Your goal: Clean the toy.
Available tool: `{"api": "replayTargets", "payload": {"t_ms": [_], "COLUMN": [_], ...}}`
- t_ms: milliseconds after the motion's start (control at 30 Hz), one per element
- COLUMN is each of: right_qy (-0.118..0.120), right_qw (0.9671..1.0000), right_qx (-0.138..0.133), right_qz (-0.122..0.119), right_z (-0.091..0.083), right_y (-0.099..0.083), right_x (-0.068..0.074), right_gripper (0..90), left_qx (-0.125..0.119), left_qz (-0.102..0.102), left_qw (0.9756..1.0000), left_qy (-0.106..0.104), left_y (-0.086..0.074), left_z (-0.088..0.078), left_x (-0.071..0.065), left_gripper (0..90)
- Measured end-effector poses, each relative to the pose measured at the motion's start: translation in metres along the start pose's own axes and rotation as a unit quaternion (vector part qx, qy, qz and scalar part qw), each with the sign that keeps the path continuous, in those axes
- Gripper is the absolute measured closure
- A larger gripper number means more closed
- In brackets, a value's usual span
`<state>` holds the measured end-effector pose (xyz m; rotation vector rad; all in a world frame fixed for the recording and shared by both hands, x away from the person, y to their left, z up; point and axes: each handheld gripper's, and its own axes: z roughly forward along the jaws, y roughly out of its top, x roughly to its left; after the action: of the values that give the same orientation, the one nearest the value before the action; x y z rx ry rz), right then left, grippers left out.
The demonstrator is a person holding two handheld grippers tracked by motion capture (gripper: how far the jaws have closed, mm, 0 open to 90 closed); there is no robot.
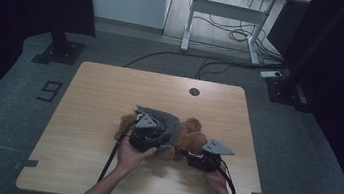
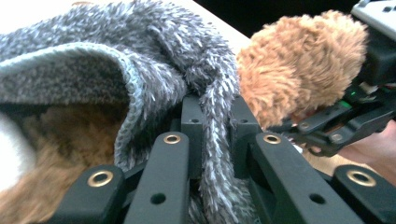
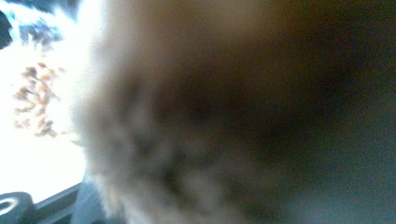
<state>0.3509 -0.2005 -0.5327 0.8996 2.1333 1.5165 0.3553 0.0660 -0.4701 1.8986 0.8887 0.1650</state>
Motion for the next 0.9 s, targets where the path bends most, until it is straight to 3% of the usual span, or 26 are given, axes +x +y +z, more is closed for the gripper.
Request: {"api": "replayTargets", "payload": {"t_ms": [200, 300, 400, 467, 567, 633, 700, 767, 833, 900], "right_qy": [-0.002, 0.011, 0.014, 0.011, 0.012, 0.015, 0.017, 0.021, 0.021, 0.024], "right_qw": [1.0000, 0.9995, 0.9993, 0.9996, 0.9995, 0.9995, 0.9995, 0.9995, 0.9996, 0.9996], "right_qx": [-0.007, -0.023, -0.031, -0.022, -0.011, -0.010, -0.009, -0.007, -0.003, 0.000], "right_qz": [0.005, 0.018, 0.017, 0.016, 0.026, 0.028, 0.026, 0.020, 0.017, 0.014], "right_z": [-0.012, -0.021, -0.026, -0.025, -0.024, -0.024, -0.026, -0.026, -0.026, -0.026], "right_y": [0.002, 0.003, 0.006, 0.005, 0.000, -0.001, -0.002, -0.003, -0.005, -0.006], "right_x": [0.002, 0.000, 0.001, 0.000, -0.005, -0.007, -0.008, -0.009, -0.009, -0.010], "right_gripper": [32.2, 31.8, 43.0, 52.3, 57.3, 58.0, 58.2, 58.1, 58.1, 58.0], "left_qx": [-0.003, -0.003, -0.004, -0.003, 0.001, -0.002, -0.016, -0.035, -0.052, -0.063], "left_qz": [-0.004, -0.004, 0.000, 0.002, 0.008, 0.002, -0.017, -0.045, -0.056, -0.061], "left_qw": [1.0000, 1.0000, 1.0000, 1.0000, 0.9996, 0.9991, 0.9988, 0.9980, 0.9966, 0.9949], "left_qy": [-0.001, -0.004, -0.002, 0.002, 0.027, 0.041, 0.042, 0.026, 0.031, 0.050], "left_y": [-0.006, -0.010, -0.013, -0.013, -0.017, -0.022, -0.030, -0.038, -0.044, -0.049], "left_z": [0.004, 0.005, 0.004, 0.000, -0.011, -0.021, -0.036, -0.051, -0.066, -0.080], "left_x": [-0.001, -0.002, -0.003, -0.001, 0.006, 0.015, 0.029, 0.043, 0.051, 0.060], "left_gripper": [80.4, 80.5, 80.6, 80.6, 80.6, 80.5, 80.7, 81.0, 80.4, 80.4]}}
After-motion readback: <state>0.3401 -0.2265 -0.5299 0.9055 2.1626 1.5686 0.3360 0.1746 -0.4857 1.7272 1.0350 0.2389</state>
